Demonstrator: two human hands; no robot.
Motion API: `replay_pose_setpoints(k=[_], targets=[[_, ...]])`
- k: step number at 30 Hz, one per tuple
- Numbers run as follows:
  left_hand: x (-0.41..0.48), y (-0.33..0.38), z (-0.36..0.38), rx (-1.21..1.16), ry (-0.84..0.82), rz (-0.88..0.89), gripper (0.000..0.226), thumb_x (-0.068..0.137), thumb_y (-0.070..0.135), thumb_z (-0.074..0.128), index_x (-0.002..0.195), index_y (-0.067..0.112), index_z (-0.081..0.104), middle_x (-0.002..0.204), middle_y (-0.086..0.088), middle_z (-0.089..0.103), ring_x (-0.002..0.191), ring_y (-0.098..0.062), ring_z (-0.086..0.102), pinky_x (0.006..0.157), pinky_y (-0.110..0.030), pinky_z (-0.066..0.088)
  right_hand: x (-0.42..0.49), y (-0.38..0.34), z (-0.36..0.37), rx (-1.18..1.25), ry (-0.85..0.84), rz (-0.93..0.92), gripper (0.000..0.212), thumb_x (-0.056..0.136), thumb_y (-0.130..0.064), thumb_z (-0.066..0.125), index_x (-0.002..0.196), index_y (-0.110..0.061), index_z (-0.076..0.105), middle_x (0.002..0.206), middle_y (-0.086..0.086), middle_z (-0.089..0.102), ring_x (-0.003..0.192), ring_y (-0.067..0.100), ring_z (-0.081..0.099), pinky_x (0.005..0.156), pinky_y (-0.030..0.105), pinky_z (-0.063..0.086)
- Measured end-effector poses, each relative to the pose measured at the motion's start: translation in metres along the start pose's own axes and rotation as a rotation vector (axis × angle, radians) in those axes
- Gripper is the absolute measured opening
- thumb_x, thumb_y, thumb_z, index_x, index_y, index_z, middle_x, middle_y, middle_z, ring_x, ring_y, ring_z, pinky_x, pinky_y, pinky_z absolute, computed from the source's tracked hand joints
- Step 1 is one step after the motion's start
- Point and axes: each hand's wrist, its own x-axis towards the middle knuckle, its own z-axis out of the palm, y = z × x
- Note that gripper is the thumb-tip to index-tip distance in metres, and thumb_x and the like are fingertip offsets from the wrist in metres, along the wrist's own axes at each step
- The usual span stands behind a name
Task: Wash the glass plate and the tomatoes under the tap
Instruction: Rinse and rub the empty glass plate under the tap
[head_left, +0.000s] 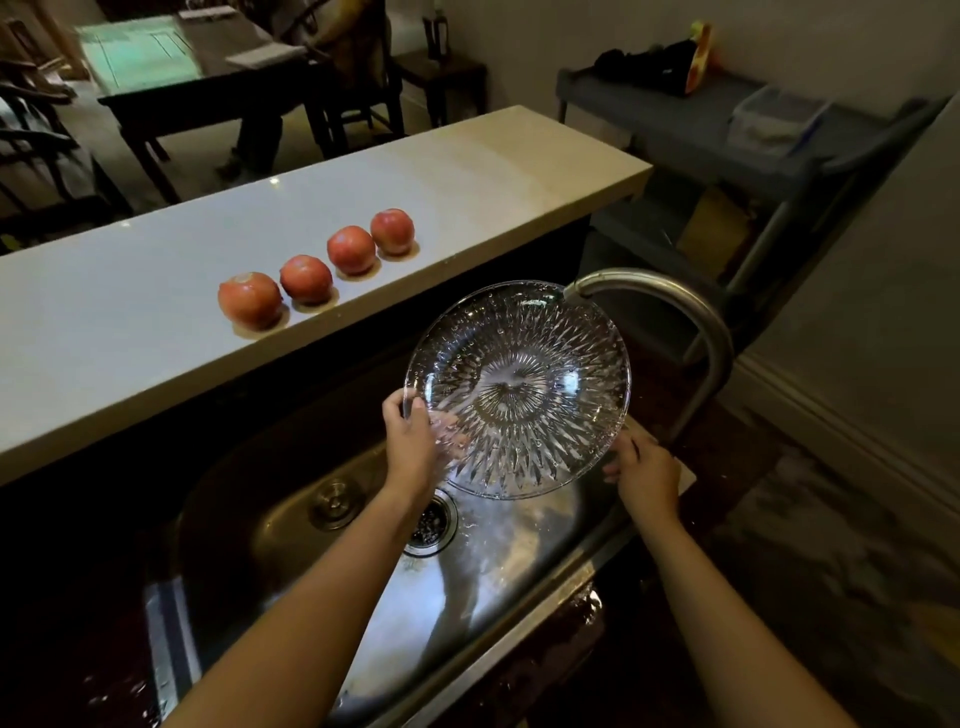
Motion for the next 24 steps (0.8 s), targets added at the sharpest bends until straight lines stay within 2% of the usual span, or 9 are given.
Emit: replay_pose_setpoints(k=[5,7,8,11,13,16,19,22,24], targets=[[-0.004,0.002,0.007,0.055,0.018,0.045,0.011,0.101,0.021,0.033,0.109,0.025,0.039,0.106,-0.023,0.046,0.057,-0.019,0.055,0.041,-0.026,0.048,0.0,-0.004,0.0,0.005,0.002,0.016,0.027,0.097,-0.01,0.042,0.107,0.002,0.064,0.068,0.021,0.062,0.055,0.028,0.057,0.06,0.032,0.053],[-0.005,0.003,0.008,0.085,0.015,0.06,0.011,0.101,0.02,0.033,0.111,0.024,0.037,0.111,-0.027,0.047,0.059,-0.021,0.057,0.038,-0.024,0.047,0.001,-0.007,-0.001,0.011,0.003,0.024,0.027,0.097,-0.011,0.042,0.109,0.001,0.064,0.067,0.019,0.061,0.055,0.028,0.057,0.067,0.042,0.055],[-0.006,0.003,0.008,0.107,0.022,0.077,0.011,0.101,0.019,0.033,0.11,0.024,0.036,0.111,-0.028,0.048,0.059,-0.022,0.058,0.039,-0.024,0.048,0.002,-0.009,-0.001,0.008,0.002,0.031,0.028,0.097,-0.011,0.042,0.11,0.0,0.064,0.068,0.018,0.062,0.053,0.027,0.056,0.066,0.043,0.054],[-0.003,0.002,0.007,0.199,0.062,0.136,0.011,0.101,0.018,0.033,0.107,0.026,0.038,0.116,-0.029,0.049,0.072,-0.025,0.056,0.058,-0.034,0.053,0.007,-0.01,0.0,-0.01,-0.011,0.046,0.028,0.098,-0.011,0.042,0.113,0.0,0.063,0.083,0.019,0.067,0.05,0.017,0.053,0.045,0.019,0.049],[-0.002,0.002,0.006,0.266,0.099,0.172,0.013,0.1,0.018,0.034,0.102,0.029,0.041,0.117,-0.028,0.048,0.075,-0.025,0.053,0.063,-0.041,0.053,0.009,-0.009,0.001,-0.016,-0.015,0.051,0.028,0.098,-0.011,0.042,0.112,0.001,0.063,0.09,0.022,0.068,0.049,0.015,0.051,0.036,0.011,0.042],[-0.002,0.004,0.005,0.237,0.114,0.139,0.016,0.1,0.019,0.035,0.097,0.033,0.042,0.126,-0.032,0.046,0.088,-0.031,0.05,0.08,-0.054,0.051,0.01,-0.009,0.001,-0.014,-0.019,0.065,0.028,0.098,-0.012,0.042,0.11,0.002,0.063,0.091,0.024,0.068,0.048,0.016,0.051,0.036,0.013,0.041],[-0.002,0.005,0.003,0.147,0.111,0.095,0.016,0.1,0.02,0.035,0.096,0.034,0.042,0.125,-0.032,0.047,0.088,-0.03,0.05,0.077,-0.05,0.05,0.013,-0.011,0.002,-0.013,-0.02,0.091,0.029,0.097,-0.013,0.042,0.109,0.001,0.064,0.092,0.025,0.069,0.049,0.016,0.051,0.041,0.02,0.046],[-0.002,0.005,0.002,0.092,0.103,0.063,0.014,0.1,0.019,0.035,0.099,0.032,0.042,0.126,-0.032,0.047,0.089,-0.031,0.05,0.079,-0.051,0.049,0.014,-0.012,0.002,0.01,-0.025,0.127,0.028,0.097,-0.012,0.042,0.107,0.004,0.064,0.094,0.027,0.068,0.049,0.017,0.049,0.034,0.014,0.041],[-0.003,0.005,0.001,0.087,0.095,0.063,0.015,0.1,0.019,0.034,0.099,0.032,0.041,0.123,-0.03,0.049,0.087,-0.031,0.05,0.074,-0.048,0.05,0.015,-0.012,0.002,0.007,-0.034,0.137,0.028,0.097,-0.013,0.042,0.103,0.003,0.065,0.094,0.026,0.068,0.049,0.017,0.049,0.032,0.013,0.039]])
